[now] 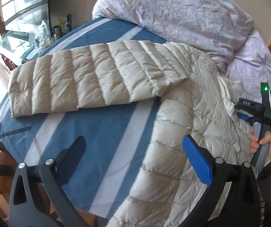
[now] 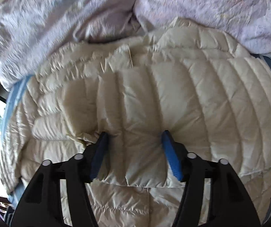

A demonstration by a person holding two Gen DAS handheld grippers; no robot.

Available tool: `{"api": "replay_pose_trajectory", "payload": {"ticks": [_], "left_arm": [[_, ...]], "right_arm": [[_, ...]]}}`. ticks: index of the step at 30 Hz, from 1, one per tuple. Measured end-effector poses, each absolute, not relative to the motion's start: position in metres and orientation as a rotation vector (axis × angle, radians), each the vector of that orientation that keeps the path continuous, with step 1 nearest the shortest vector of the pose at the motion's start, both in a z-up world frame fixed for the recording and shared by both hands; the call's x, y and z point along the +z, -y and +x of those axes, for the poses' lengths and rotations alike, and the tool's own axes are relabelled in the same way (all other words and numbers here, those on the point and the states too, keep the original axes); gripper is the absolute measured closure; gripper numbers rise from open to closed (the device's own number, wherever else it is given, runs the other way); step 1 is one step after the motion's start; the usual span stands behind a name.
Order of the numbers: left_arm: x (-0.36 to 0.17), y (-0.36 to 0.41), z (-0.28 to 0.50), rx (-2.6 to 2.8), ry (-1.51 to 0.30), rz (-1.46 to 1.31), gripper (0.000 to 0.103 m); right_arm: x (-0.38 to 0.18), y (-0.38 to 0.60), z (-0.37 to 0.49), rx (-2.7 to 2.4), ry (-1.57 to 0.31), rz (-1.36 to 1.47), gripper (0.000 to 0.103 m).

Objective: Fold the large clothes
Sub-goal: 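Fold the held sleeve across the jacket body with the right gripper, then grasp the other sleeve cuff with the left gripper while the right gripper holds its sleeve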

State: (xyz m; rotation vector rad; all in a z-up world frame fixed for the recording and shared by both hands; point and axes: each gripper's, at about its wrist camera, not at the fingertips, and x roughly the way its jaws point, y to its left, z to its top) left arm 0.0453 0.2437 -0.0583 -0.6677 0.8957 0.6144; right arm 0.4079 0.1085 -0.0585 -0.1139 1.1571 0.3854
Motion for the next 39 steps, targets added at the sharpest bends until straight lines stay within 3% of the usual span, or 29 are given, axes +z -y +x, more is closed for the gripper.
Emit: {"api": "replay_pose_trajectory", "payload": {"ticks": [5, 27, 39], "left_arm": [[-0.059, -0.262, 0.033, 0.676, -0.886, -0.689, 0.002], [-0.081, -0.405, -0.069, 1.044, -0.833, -0.923, 0.002], [-0.103, -0.42, -0.074, 1.057, -0.827, -1.021, 0.031]], "right_arm": [[-0.071, -0.13, 0.395, 0.318, -1.093, -0.253, 0.033], [-0.075, -0.127, 0.392, 0.333, -1.074, -0.234, 0.03], [-0.075, -0.127, 0.394, 0.344, -1.077, -0.24, 0.03]]}}
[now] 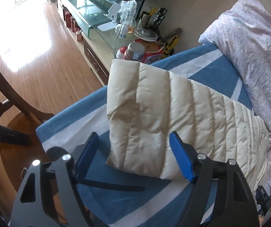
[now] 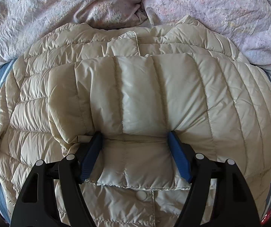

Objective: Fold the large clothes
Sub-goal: 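Grasp the other sleeve cuff with the left gripper while the right gripper holds its sleeve, then fold the held sleeve across the jacket with the left gripper while the right gripper releases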

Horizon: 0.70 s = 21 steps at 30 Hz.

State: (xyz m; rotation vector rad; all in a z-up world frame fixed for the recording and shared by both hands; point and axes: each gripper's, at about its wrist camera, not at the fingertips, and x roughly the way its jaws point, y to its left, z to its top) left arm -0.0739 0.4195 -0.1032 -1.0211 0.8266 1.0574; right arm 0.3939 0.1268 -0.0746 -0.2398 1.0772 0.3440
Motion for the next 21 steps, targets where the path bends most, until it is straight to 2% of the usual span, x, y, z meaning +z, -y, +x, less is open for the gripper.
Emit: {"api": "replay_pose_trajectory", "payload": {"ticks": [2, 4, 9, 12, 14, 17, 21], "left_arm": [[-0.102, -0.42, -0.074, 1.055, -0.81, -1.033, 0.044], [-0.102, -0.422, -0.075, 1.044, -0.794, -1.057, 0.051], [-0.103, -0.422, -0.067, 1.045, -0.793, -1.068, 0.053], [-0.103, -0.421, -0.063, 1.066, -0.807, -1.04, 0.071], [-0.104, -0.423, -0.064, 1.051, -0.788, -1.061, 0.092], [-0.097, -0.422, -0.063, 1.048, -0.767, -1.048, 0.099], [-0.071, -0.418, -0.051, 1.02, -0.727, -0.993, 0.1]], "right_arm": [[-0.074, -0.127, 0.394, 0.342, -1.076, -0.238, 0.03], [-0.075, -0.128, 0.393, 0.342, -1.073, -0.239, 0.029], [-0.075, -0.127, 0.393, 0.349, -1.069, -0.242, 0.029], [-0.075, -0.127, 0.393, 0.352, -1.069, -0.243, 0.028], [-0.075, -0.127, 0.393, 0.352, -1.068, -0.245, 0.028], [-0.075, -0.127, 0.393, 0.351, -1.071, -0.247, 0.028], [-0.074, -0.127, 0.394, 0.355, -1.075, -0.254, 0.027]]}}
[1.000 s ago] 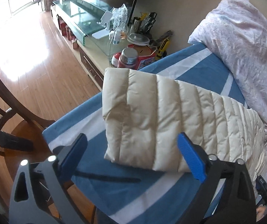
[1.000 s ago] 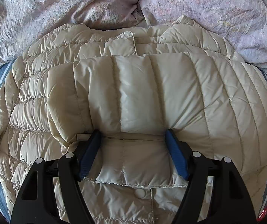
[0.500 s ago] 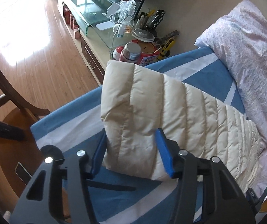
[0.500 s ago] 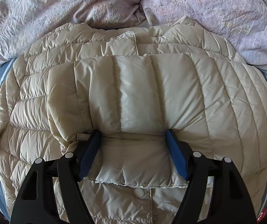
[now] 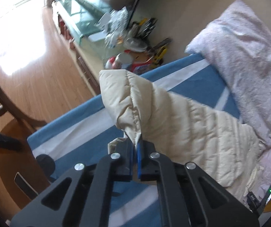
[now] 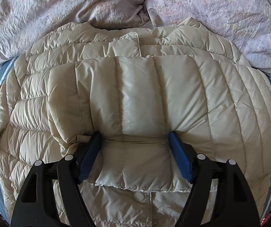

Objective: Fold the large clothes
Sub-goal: 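Fold the held sleeve across the jacket with the left gripper while the right gripper releases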

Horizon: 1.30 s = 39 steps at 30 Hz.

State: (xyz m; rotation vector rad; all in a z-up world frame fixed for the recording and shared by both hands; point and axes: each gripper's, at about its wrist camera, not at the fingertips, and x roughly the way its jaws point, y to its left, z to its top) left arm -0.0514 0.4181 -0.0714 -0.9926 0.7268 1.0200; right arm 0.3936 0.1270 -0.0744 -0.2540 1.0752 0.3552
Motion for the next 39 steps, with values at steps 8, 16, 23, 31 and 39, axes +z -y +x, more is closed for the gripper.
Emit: {"api": "replay_pose_trajectory", "payload": {"ticks": [8, 16, 23, 31, 39], "left_arm": [[0.008, -0.393, 0.016, 0.829, -0.626, -0.846, 0.1], [0.061, -0.322, 0.134, 0.528, -0.633, -0.713, 0.1], [0.059, -0.237, 0.245, 0.317, -0.723, -0.592, 0.1], [0.022, -0.174, 0.317, 0.18, -0.842, -0.591, 0.1], [-0.009, -0.127, 0.351, 0.089, -0.938, -0.578, 0.099]], "right_arm": [[-0.066, -0.12, 0.396, 0.399, -1.1, -0.256, 0.027], [-0.034, -0.072, 0.384, 0.437, -1.068, -0.11, 0.019], [-0.027, -0.012, 0.369, 0.384, -1.024, -0.079, 0.016], [-0.028, 0.051, 0.354, 0.316, -1.021, -0.031, 0.016], [-0.035, 0.075, 0.347, 0.29, -1.036, 0.007, 0.016]]}}
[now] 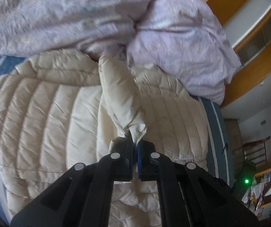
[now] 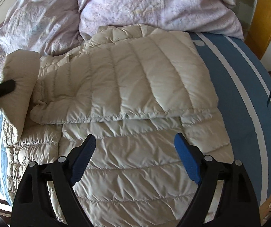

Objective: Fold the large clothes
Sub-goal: 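Fold the held sleeve across the jacket with the left gripper while the right gripper releases, then open the left gripper and release the folded sleeve onto the jacket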

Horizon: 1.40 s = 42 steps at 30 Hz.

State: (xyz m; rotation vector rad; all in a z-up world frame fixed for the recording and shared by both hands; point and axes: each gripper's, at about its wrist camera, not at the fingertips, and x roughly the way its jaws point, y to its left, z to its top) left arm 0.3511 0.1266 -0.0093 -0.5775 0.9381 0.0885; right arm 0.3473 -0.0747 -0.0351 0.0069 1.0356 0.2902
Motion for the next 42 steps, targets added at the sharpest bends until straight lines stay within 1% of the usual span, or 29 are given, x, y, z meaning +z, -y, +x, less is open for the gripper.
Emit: {"api": "replay_pose_trajectory", "payload": {"ticks": [1, 3, 5, 6, 7, 8, 10, 12, 14, 16, 17, 19, 22, 24, 28, 32, 37, 41, 42], "left_arm": [[-0.013, -0.123, 0.354, 0.082, -0.953, -0.583, 0.099], [-0.016, -0.121, 0.355, 0.082, -0.967, -0.6, 0.094], [-0.016, -0.122, 0.353, 0.067, -0.966, -0.635, 0.072], [-0.013, -0.125, 0.35, 0.064, -0.953, -0.64, 0.066], [-0.011, -0.129, 0.348, 0.064, -0.938, -0.645, 0.055], [-0.008, -0.132, 0.347, 0.063, -0.924, -0.651, 0.047], [-0.005, -0.142, 0.34, 0.074, -0.905, -0.659, 0.041], [-0.005, -0.153, 0.334, 0.1, -0.904, -0.66, 0.04], [-0.008, -0.162, 0.327, 0.138, -0.91, -0.648, 0.04], [-0.012, -0.171, 0.32, 0.179, -0.922, -0.631, 0.04], [-0.014, -0.176, 0.315, 0.201, -0.928, -0.619, 0.04], [-0.017, -0.184, 0.307, 0.239, -0.941, -0.596, 0.04], [-0.022, -0.195, 0.297, 0.293, -0.952, -0.542, 0.039], [-0.024, -0.2, 0.291, 0.327, -0.961, -0.498, 0.036], [-0.031, -0.21, 0.279, 0.374, -0.985, -0.464, 0.035], [-0.04, -0.223, 0.268, 0.402, -1.004, -0.46, 0.035], [-0.049, -0.235, 0.255, 0.439, -1.023, -0.462, 0.035], [-0.053, -0.24, 0.241, 0.454, -1.046, -0.454, 0.035], [-0.053, -0.241, 0.238, 0.457, -1.051, -0.449, 0.035]], "right_arm": [[-0.035, 0.076, 0.346, 0.289, -1.035, 0.009, 0.016], [-0.035, 0.075, 0.347, 0.288, -1.031, 0.009, 0.016], [-0.033, 0.075, 0.347, 0.289, -1.026, 0.007, 0.016], [-0.032, 0.074, 0.347, 0.292, -1.024, 0.007, 0.016], [-0.031, 0.073, 0.346, 0.296, -1.021, 0.007, 0.016], [-0.03, 0.072, 0.346, 0.302, -1.019, 0.007, 0.016], [-0.027, 0.067, 0.346, 0.315, -1.011, 0.008, 0.016], [-0.024, 0.06, 0.346, 0.336, -1.004, 0.012, 0.017], [-0.02, 0.05, 0.346, 0.363, -0.993, 0.015, 0.02], [-0.015, 0.036, 0.347, 0.406, -0.976, 0.019, 0.035], [-0.014, 0.029, 0.347, 0.425, -0.969, 0.02, 0.039], [-0.011, 0.014, 0.349, 0.467, -0.955, 0.017, 0.052], [-0.01, -0.009, 0.353, 0.501, -0.946, -0.004, 0.063], [-0.012, -0.022, 0.357, 0.515, -0.954, -0.014, 0.066], [-0.028, -0.037, 0.368, 0.495, -1.009, -0.035, 0.068], [-0.059, -0.04, 0.378, 0.425, -1.103, -0.082, 0.068], [-0.067, -0.052, 0.381, 0.38, -1.093, -0.146, 0.067], [-0.065, -0.052, 0.388, 0.396, -1.129, -0.143, 0.065], [-0.063, -0.049, 0.39, 0.404, -1.144, -0.13, 0.058]]}}
